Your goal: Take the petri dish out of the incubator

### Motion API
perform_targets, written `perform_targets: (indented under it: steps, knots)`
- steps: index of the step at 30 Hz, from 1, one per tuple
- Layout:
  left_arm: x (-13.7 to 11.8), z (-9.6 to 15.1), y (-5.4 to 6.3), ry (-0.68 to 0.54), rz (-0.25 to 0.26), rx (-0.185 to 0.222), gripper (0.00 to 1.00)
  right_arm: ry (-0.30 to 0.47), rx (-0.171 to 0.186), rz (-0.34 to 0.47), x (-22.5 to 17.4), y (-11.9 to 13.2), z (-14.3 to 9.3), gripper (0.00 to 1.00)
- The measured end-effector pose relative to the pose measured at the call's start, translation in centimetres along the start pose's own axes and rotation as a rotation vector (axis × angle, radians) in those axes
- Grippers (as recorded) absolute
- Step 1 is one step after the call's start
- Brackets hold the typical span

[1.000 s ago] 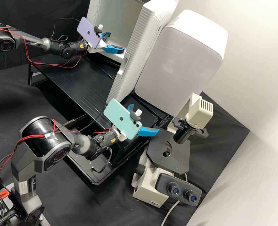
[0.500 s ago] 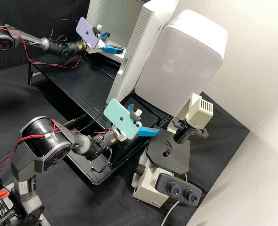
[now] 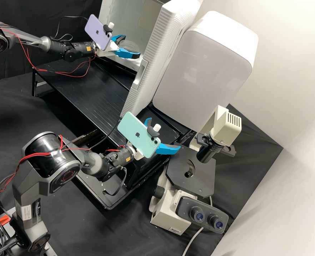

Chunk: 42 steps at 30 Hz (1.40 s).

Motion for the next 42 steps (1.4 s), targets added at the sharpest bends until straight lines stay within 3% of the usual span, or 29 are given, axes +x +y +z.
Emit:
perform_targets:
  steps: [9,17,22,31,35,42]
  knots:
    - [-0.5,0.0,-0.2,-0.006,-0.016,0.007,0.00,0.000,0.000,0.000,0.0,0.0,0.0,1.00]
    - [-1.5,0.3,-1.2,-0.010,-0.056,-0.005,0.00,0.000,0.000,0.000,0.0,0.0,0.0,1.00]
    - [-3.2,1.5,-1.6,-0.048,-0.059,-0.005,0.00,0.000,0.000,0.000,0.0,0.0,0.0,1.00]
    - [-7.2,4.5,-2.6,-0.159,-0.088,0.047,0.00,0.000,0.000,0.000,0.0,0.0,0.0,1.00]
    - [-8.4,4.8,-3.0,-0.178,-0.115,0.065,0.00,0.000,0.000,0.000,0.0,0.0,0.0,1.00]
    - [-11.2,5.4,-3.9,-0.198,-0.156,0.063,0.00,0.000,0.000,0.000,0.0,0.0,0.0,1.00]
